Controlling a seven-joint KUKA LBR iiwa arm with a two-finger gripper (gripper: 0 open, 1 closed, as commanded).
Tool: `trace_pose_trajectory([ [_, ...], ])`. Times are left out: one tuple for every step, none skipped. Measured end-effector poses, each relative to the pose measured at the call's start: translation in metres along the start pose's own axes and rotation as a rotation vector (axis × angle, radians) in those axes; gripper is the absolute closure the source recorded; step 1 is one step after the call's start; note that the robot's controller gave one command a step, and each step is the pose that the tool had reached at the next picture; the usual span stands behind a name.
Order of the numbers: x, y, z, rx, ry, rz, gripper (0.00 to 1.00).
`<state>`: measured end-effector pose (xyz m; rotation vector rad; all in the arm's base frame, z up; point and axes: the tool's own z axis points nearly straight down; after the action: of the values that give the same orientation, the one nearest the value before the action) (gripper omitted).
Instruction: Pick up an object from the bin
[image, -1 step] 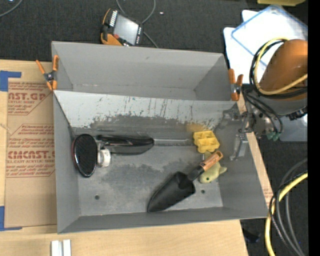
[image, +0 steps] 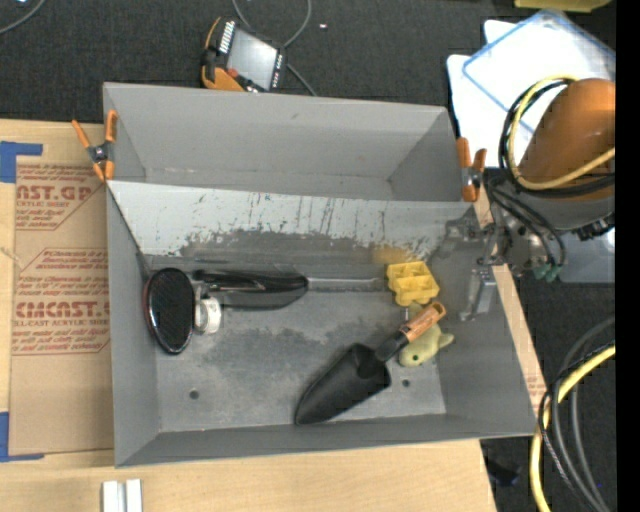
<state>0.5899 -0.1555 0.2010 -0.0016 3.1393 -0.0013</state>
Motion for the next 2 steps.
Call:
trace_pose_trajectory([
  [0.003,0.008,0.003,0.003,-0.003,-0.069,0.0],
  [-0.001,0.014,-0.028,0.0,-0.004,-0.285,0.0],
])
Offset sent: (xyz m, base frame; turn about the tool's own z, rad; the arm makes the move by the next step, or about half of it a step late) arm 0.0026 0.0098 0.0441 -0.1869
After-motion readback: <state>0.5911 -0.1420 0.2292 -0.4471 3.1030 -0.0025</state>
